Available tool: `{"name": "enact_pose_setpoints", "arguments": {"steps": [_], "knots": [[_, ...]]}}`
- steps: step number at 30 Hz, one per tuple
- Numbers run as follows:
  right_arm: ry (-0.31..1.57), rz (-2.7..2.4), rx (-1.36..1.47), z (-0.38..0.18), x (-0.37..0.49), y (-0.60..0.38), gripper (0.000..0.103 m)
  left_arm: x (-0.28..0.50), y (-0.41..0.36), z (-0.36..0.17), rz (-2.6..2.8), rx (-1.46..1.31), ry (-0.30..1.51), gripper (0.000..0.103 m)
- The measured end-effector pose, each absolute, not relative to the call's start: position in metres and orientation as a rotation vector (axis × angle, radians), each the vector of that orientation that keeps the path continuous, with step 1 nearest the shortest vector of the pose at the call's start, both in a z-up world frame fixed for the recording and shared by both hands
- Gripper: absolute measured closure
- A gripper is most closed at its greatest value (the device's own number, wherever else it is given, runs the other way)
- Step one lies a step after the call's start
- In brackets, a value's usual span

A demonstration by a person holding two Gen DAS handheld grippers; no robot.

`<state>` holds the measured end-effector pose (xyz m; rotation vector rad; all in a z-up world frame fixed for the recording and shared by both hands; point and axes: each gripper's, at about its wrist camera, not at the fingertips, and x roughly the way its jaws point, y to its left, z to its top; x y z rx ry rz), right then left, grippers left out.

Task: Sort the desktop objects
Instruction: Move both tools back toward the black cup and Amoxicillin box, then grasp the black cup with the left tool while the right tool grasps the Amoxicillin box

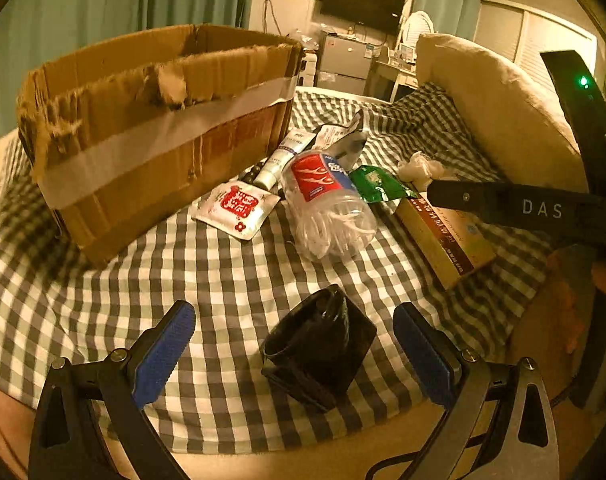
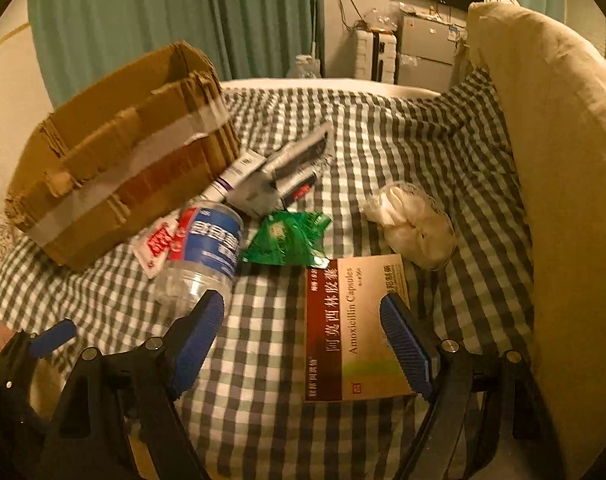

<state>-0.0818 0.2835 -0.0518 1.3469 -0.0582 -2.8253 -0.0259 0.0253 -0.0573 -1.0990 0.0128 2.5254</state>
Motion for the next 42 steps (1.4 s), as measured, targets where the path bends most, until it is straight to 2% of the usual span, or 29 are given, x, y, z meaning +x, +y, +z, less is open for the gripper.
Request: {"name": "enact_pose_setpoints", "arguments": {"steps": [6,24,26,27,28,29,32,37,40,41,42], "knots": [[-0.075,-2.772,1.533,-0.073,-0.098,0.291,0.008,-0.035,0.03,-0.069,2.497,-1.133,0.022,0.001],[-0.061,-2.791,1.77,-0.102,-0.12,0.306,0.006,-0.056,0.034,-0.095,2.388,-1.244,-0.021,0.001],[-0.042,-2.771,1.771,-0.104,-0.119,0.303,0.007,-0.056,0.033,-0.095,2.37,-1.25,-0.016,0.001],[-0.042,-2.757,1.764,-0.105,-0.119,0.301,0.013,-0.056,0.031,-0.094,2.365,-1.252,-0.013,0.001],[-0.04,-2.746,1.758,-0.105,-0.117,0.3,0.026,-0.055,0.03,-0.093,2.368,-1.249,-0.01,0.001],[-0.047,-2.733,1.749,-0.105,-0.116,0.299,0.028,-0.054,0.027,-0.091,2.37,-1.244,-0.008,0.001],[-0.077,-2.683,1.7,-0.103,-0.109,0.294,0.028,-0.05,0.023,-0.088,2.341,-1.244,-0.004,0.001],[0.069,-2.673,1.613,-0.092,-0.089,0.272,0.028,-0.045,0.032,-0.094,2.314,-1.266,0.069,0.001],[0.093,-2.678,1.555,-0.081,-0.073,0.267,0.028,-0.045,0.034,-0.096,2.327,-1.256,0.095,0.002],[0.085,-2.672,1.548,-0.08,-0.071,0.266,0.028,-0.044,0.035,-0.096,2.327,-1.249,0.114,0.006],[0.082,-2.667,1.548,-0.079,-0.068,0.266,0.028,-0.043,0.037,-0.096,2.323,-1.234,0.133,0.014]]}}
